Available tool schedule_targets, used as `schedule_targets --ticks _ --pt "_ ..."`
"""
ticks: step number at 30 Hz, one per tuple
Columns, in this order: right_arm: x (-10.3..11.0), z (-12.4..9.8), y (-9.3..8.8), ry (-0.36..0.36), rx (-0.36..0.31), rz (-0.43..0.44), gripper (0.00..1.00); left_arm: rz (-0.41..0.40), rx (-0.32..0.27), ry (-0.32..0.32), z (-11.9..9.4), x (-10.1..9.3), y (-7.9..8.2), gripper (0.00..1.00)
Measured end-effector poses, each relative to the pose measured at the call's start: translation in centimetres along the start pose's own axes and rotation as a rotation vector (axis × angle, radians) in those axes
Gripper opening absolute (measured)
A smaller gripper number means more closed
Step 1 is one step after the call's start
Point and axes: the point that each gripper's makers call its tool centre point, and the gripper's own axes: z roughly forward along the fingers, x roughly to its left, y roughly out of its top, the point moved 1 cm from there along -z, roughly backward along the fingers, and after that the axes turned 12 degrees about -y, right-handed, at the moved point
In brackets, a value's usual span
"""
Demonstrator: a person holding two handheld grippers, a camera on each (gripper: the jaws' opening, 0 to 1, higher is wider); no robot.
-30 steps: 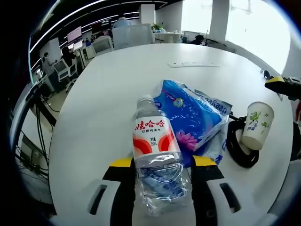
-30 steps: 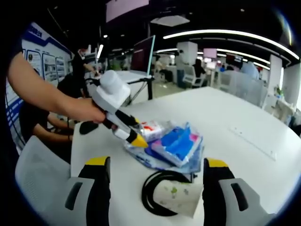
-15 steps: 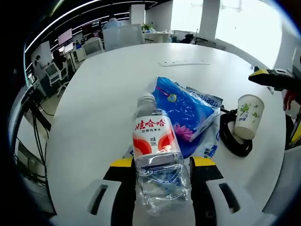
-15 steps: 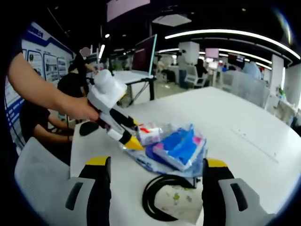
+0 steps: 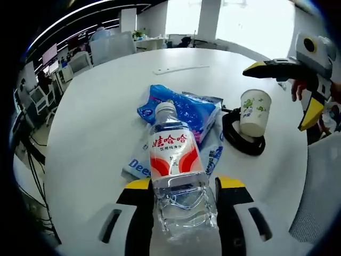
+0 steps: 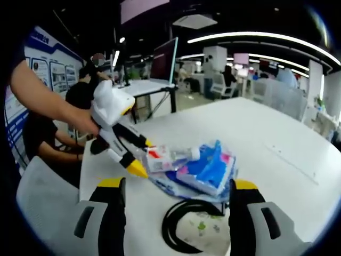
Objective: Arrange the tabletop items into an orderly group along one side of the table until the central work area is clear of visible clutter.
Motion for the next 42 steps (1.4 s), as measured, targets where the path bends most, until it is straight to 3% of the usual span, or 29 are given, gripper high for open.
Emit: schedule_targets --ticks 9,14,20,25,42 --pt "0.1 0.6 0.0 0.007 0.010 0.005 0.76 0.002 0.027 0.041 0.4 0.2 -0.1 0.50" --pt "0.1 1.0 -0.1 0.005 0.012 0.013 0.76 -0.003 0.008 0.074 0.6 0.3 0.6 0.55" --pt "0.1 1.2 -0.1 0.003 0.014 0.017 0.76 -0.043 -0.006 0.108 1.1 1.1 1.7 0.53" --pt "-0.2 1.7 -0.2 0.001 0.021 0.015 0.75 -0.077 0.004 0.128 1.5 1.3 2.2 0.45" --pt "-0.2 4.0 0.6 0.022 0.042 0.024 0.69 -0.123 0.058 0.175 2.9 2.6 2.2 0.47"
